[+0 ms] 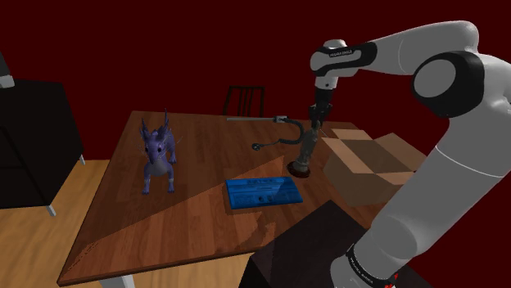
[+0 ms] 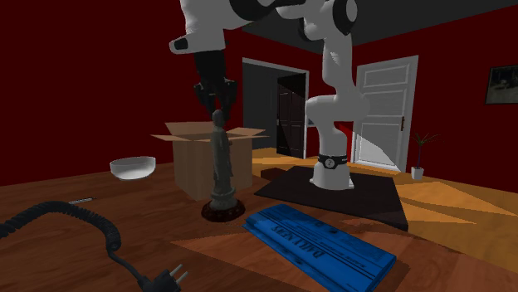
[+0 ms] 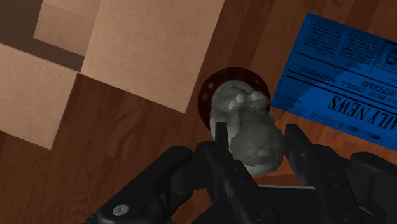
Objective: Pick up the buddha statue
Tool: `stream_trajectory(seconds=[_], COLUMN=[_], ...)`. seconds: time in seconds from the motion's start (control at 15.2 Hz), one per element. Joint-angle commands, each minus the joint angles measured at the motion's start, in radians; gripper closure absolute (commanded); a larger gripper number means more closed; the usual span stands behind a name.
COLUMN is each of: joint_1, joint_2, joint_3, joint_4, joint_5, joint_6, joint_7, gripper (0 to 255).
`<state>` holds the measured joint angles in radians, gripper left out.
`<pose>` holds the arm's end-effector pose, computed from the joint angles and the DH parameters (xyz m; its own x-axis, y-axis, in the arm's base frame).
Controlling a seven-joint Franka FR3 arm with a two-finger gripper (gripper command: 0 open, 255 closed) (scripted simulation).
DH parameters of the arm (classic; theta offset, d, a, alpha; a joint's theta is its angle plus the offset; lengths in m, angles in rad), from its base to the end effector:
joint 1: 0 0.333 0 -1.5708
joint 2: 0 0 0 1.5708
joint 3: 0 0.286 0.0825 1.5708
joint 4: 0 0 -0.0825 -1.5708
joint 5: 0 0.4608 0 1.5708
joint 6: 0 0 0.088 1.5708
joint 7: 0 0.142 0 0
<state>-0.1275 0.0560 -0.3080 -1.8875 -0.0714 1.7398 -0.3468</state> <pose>0.5543 -0.2668 0.3682 0.9737 -0.0702 -0.2167 -0.0696 -0.9975 0.0104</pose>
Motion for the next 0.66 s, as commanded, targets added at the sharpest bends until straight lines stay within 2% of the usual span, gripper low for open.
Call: stream_trajectory(seconds=[0.0, 0.46, 0.59], joint_1=[0.001, 0.002, 0.002], joint_2=[-0.005, -0.015, -0.015], joint_3=[0.001, 0.001, 0.001], joint_4=[0.025, 0.108, 0.110], joint_5=[-0.001, -0.003, -0.003], joint_6=[-0.029, -0.121, -0.123], joint_7=[0.000, -0.004, -0.004], gripper=[255, 255, 255])
